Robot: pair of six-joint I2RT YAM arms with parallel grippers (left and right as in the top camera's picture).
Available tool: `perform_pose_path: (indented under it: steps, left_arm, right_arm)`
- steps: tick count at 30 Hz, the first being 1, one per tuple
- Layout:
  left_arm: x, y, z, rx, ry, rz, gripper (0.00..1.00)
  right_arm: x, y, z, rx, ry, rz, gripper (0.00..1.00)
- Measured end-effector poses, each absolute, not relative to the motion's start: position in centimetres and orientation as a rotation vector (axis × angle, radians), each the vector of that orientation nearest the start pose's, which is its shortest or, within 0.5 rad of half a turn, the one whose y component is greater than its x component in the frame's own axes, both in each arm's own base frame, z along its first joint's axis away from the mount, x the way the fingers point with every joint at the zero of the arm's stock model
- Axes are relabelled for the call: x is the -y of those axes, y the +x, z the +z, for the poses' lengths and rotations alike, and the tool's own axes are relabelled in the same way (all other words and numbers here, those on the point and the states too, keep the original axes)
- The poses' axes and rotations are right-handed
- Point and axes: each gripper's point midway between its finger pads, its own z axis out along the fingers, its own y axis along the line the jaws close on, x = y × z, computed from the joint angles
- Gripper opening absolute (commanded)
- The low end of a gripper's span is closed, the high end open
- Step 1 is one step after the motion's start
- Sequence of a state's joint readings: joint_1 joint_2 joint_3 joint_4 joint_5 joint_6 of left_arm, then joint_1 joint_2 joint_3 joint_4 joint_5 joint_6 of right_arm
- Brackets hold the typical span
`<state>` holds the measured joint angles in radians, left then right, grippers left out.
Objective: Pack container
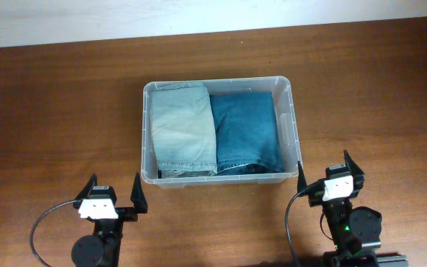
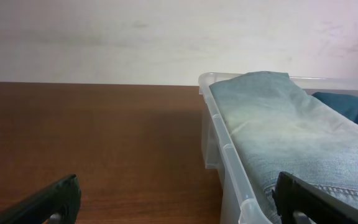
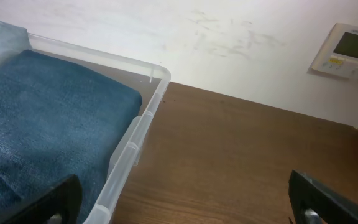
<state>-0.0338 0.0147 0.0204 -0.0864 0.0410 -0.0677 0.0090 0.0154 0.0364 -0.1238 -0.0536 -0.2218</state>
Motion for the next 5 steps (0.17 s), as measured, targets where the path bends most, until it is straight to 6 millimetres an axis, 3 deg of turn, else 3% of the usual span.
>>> perform_pose_path:
  steps: [5]
  left_arm:
    - [1.53,24.52,15.90,-1.653,0.003,-0.111,0.99]
  right_arm:
    - [-1.14,24.40,15.75,-1.659,-0.232,-0.115,0.98]
